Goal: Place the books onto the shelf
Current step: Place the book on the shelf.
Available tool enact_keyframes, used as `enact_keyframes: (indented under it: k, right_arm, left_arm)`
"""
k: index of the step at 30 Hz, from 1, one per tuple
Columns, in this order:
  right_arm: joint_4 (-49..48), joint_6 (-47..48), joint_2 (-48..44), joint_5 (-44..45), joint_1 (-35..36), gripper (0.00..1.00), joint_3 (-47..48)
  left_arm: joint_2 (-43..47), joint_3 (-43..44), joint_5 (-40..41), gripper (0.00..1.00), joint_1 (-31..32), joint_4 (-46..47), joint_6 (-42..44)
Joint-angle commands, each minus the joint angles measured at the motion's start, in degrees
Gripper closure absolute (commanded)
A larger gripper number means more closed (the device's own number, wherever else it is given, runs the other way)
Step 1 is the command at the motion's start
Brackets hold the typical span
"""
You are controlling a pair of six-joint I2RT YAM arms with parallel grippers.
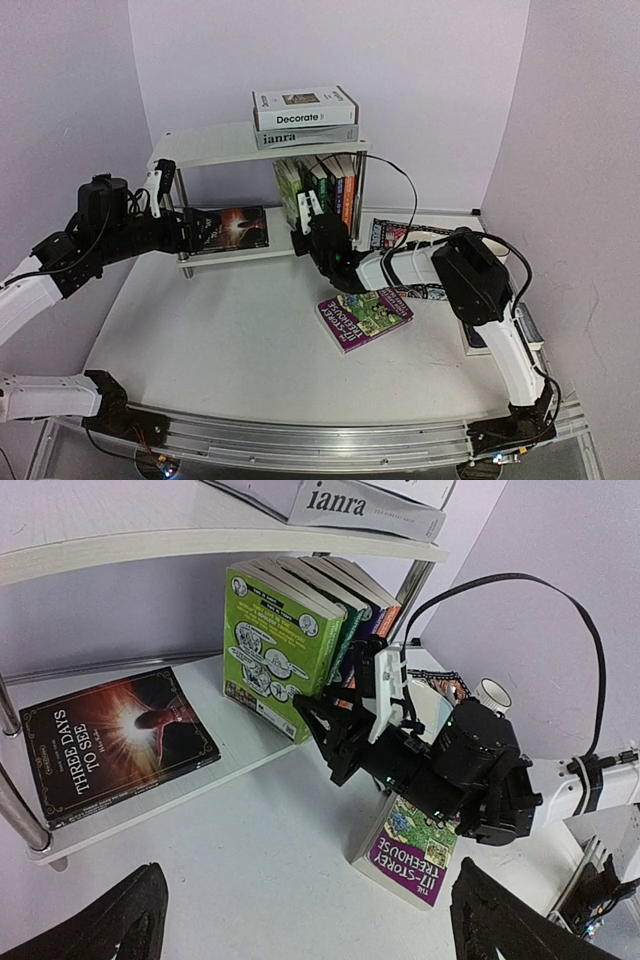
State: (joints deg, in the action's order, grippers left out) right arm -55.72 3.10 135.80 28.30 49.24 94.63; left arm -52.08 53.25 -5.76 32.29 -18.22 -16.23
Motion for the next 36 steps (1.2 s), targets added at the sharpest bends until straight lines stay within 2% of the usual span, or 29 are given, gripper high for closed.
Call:
enact_keyframes:
  k: [1, 9, 23, 33, 36]
  right_arm:
    - [-9.9, -5.2, 2.0, 3.9, -0.2, 1.00, 6.7]
    - [-9.9, -11.9, 4.2, 4.5, -1.9, 1.00, 8.6]
    - [-9.9, -13.4, 3.7, 7.4, -2.4, 0.92, 7.0]
    - [-9.9, -14.7, 3.2, 7.8, -2.8, 0.70, 5.8]
    - [-9.9, -15.6, 2.9, 8.4, -2.8, 0.68, 5.3]
  left_arm:
    - [-0.8, 3.6, 0.5, 0.00, -0.1, 0.1, 0.7]
    - [-1.5, 4.0, 0.0, 0.00, -0.1, 0.1, 0.5]
    - [-2.2, 4.0, -0.7, 0.00, -0.1, 0.2, 0.5]
    - [-2.4, 3.8, -1.1, 0.00, -0.1, 0.2, 0.2]
    - [-2.7, 3.9, -1.2, 0.00, -0.1, 0.2, 0.3]
